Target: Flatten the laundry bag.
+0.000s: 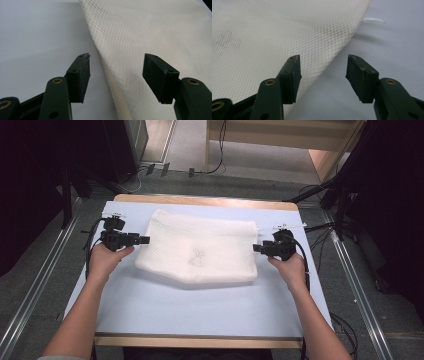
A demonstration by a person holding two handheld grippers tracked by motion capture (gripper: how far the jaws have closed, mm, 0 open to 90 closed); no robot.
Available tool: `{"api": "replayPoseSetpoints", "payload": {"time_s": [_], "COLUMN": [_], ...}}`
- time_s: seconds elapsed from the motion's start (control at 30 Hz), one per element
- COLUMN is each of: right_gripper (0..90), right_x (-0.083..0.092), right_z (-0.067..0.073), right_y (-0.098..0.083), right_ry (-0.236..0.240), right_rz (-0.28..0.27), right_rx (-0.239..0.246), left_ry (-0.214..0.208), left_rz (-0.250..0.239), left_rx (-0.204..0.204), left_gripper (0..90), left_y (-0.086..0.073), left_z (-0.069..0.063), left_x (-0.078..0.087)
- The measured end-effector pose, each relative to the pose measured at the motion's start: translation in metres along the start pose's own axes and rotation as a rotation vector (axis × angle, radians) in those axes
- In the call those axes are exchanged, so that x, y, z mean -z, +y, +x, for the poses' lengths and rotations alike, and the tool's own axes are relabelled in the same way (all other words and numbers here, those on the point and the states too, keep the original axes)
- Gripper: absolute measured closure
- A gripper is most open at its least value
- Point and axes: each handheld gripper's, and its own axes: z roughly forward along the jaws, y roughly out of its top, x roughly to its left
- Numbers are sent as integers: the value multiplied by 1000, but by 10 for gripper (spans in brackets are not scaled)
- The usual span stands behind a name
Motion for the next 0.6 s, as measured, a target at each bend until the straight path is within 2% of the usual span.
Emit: {"api": "replayPoseSetpoints", "payload": {"time_s": [0.03, 0.07, 0.1, 0.17, 0.2, 0.27, 0.37, 0.4, 0.43, 0.47, 0.5, 0.53, 0.6], "right_gripper": [459, 459, 453, 453, 452, 448, 471, 491, 524, 606, 664, 725, 793], "right_x": [-3, -3, -11, -14, -20, -26, -34, -36, -37, -38, -38, -36, -31], "right_z": [-2, -2, -5, -6, -9, -12, -13, -11, -10, -9, -8, -7, -6], "right_y": [3, 3, 7, 8, 9, 8, 7, 7, 7, 7, 7, 7, 8], "right_ry": [-9, -9, -23, -23, -14, -9, 8, 23, 27, 24, 17, 13, 22], "right_rz": [5, 5, -1, -9, -36, -40, -46, -51, -57, -64, -67, -70, -75], "right_rx": [-8, -8, -14, -23, -39, -59, -74, -88, -90, -88, -78, -77, -72], "left_ry": [7, 7, 17, 12, 7, -3, 9, 20, 21, 23, 12, -18, -39], "left_rz": [2, 2, 0, 7, 4, 5, 11, 16, 16, 15, 4, -5, -35], "left_rx": [9, 9, 6, 11, 23, 38, 31, 24, 17, 16, 27, 48, 44], "left_gripper": [393, 393, 393, 392, 393, 393, 425, 450, 513, 586, 653, 721, 810], "left_y": [7, 7, 11, 13, 17, 22, 24, 25, 25, 26, 26, 27, 28], "left_z": [3, 3, 6, 8, 12, 16, 18, 18, 18, 17, 17, 17, 14], "left_x": [-9, -9, -18, -21, -26, -30, -39, -41, -42, -42, -42, -40, -35]}}
